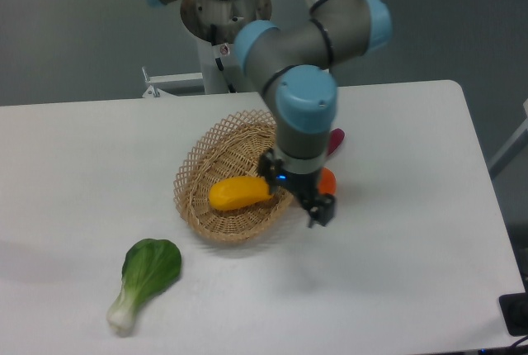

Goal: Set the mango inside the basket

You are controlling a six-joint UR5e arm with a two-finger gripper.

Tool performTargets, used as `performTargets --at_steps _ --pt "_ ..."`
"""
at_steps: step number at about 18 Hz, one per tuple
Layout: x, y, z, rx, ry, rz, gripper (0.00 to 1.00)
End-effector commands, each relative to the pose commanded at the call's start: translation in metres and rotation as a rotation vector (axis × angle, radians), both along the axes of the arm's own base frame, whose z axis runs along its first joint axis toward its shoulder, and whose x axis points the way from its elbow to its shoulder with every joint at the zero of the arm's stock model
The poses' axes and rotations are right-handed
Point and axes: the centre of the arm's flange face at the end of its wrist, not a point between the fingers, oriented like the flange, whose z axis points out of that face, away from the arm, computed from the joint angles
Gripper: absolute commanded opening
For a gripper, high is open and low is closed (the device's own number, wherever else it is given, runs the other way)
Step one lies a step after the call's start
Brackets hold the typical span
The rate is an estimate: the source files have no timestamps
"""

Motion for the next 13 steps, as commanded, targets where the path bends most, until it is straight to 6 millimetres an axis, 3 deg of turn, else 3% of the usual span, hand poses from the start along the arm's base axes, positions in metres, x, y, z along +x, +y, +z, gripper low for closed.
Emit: performTargets --at_steps 4,13 --pt "-0.055 -0.019 0.003 0.001 0.026 0.008 1.0" --pt "-0.116 -0.053 0.002 -0.042 0.042 -0.025 1.0"
